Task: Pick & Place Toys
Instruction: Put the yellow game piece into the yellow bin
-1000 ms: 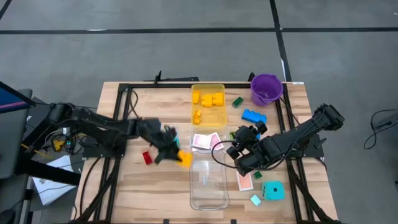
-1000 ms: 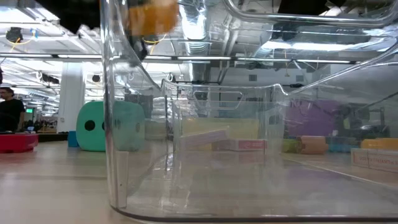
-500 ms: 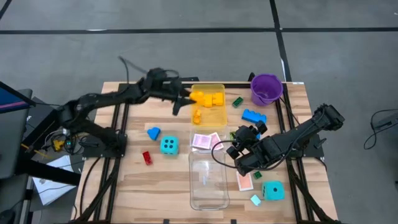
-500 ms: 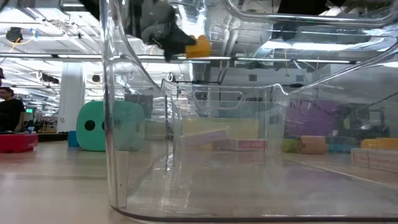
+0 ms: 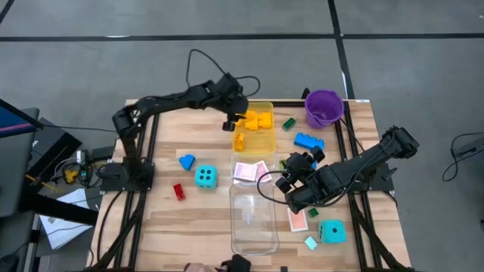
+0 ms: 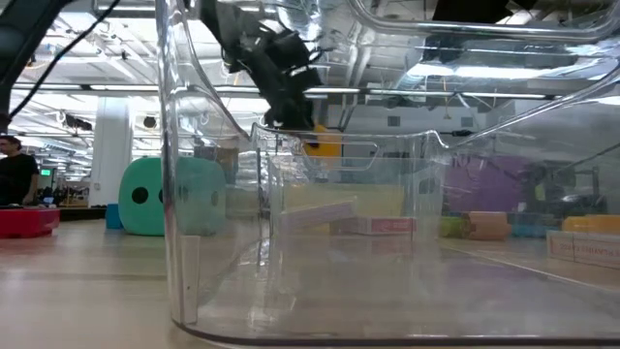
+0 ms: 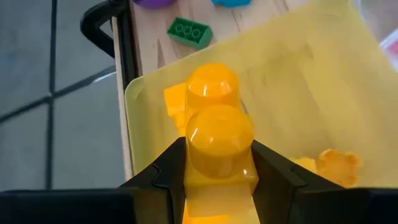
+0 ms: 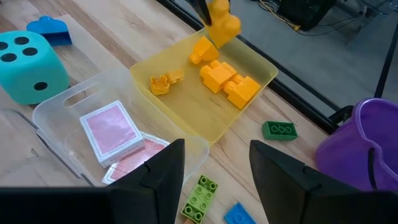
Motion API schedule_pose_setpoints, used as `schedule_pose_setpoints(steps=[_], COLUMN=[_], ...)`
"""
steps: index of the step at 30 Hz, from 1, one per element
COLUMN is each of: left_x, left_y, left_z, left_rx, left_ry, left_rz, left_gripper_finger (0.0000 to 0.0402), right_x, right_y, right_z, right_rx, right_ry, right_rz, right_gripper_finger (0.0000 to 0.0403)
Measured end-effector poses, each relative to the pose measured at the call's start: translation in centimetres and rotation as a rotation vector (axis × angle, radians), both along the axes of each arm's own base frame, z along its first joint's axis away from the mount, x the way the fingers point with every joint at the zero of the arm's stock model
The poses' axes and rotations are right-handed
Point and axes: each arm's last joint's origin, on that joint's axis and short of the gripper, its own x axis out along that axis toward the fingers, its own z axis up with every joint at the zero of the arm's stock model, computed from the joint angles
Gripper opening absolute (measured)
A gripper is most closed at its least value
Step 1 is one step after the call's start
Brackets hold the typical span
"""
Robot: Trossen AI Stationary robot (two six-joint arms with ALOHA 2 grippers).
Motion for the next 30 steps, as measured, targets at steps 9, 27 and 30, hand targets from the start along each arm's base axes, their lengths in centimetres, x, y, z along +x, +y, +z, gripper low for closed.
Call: schedule_pose_setpoints(steps=[9,27,30], left_x=[1.7,0.4,0.7], left_y=[0.9,3.3,3.0], left_z=[-1.2,-1.9,-1.8], left_rx=[0.023,0.143,0.155], left_ry=[0.075,0.167,0.164], left_rz=[-0.012,-0.024,-0.042], left_gripper_finger=[0.0125,0.0125,0.0125], right_x=[0.1,0.4,0.4], right_y=[-0.2,-0.9,-0.9], right_z=[0.0,0.0,0.0], right_rx=[-0.006,-0.006,-0.006], right_ry=[0.004,0.002,0.002], right_rz=[-0.003,-0.028,-0.028], right_gripper_finger=[0.0173,0.0173,0.0173])
